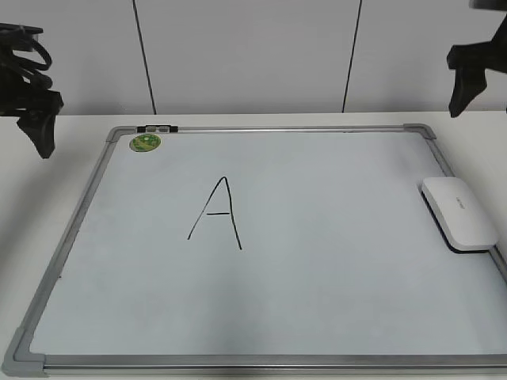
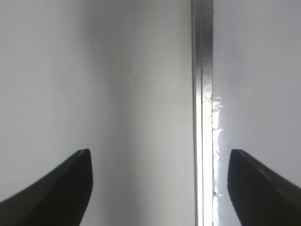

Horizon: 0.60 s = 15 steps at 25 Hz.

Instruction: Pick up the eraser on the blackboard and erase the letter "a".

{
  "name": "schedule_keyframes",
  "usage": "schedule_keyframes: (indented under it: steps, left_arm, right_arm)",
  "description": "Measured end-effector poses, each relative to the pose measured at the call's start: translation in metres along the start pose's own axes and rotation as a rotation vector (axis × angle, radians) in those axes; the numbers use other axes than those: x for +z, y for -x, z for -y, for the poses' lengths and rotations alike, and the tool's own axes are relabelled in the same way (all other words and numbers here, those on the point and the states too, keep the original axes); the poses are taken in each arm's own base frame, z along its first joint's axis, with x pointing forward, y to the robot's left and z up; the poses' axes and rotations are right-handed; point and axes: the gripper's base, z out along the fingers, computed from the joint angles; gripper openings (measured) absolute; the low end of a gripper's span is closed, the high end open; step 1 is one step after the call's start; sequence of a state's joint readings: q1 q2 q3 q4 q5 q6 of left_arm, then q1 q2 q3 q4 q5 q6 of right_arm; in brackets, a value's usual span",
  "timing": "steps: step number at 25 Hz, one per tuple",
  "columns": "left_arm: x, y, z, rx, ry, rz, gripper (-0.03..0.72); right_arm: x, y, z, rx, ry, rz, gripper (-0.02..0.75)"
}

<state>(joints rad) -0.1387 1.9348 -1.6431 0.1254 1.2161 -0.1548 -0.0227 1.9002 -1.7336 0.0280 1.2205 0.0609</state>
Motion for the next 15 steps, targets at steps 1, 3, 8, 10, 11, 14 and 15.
schedule_keyframes:
  steps: [1,3,8,10,11,14,15]
  left_arm:
    - [-0.004,-0.001,-0.001,-0.001,0.0,0.005,0.662]
    - [-0.012,-0.003,-0.001,-0.005,-0.008,0.023,0.638]
    - [-0.047,-0.014,0.0,-0.016,-0.054,0.097,0.533]
    - [-0.061,-0.026,0.001,0.004,-0.04,0.121,0.503]
    - [-0.066,-0.032,0.002,0.015,-0.03,0.126,0.491]
    - [-0.073,-0.06,-0.001,0.031,-0.017,0.117,0.469]
    - [-0.074,-0.071,-0.003,0.033,-0.014,0.107,0.466]
  right_arm:
    - [-0.011,-0.002,-0.001,0.006,0.013,0.022,0.604]
    - [-0.03,-0.006,-0.004,0.019,0.048,0.059,0.58]
    - [-0.068,-0.016,-0.014,0.047,0.158,0.129,0.557]
    - [-0.079,-0.019,-0.019,0.037,0.219,0.148,0.556]
    - [-0.083,-0.022,-0.021,0.033,0.245,0.156,0.556]
    - [-0.095,-0.032,-0.024,0.02,0.265,0.173,0.555]
    - [-0.099,-0.037,-0.025,0.012,0.261,0.176,0.555]
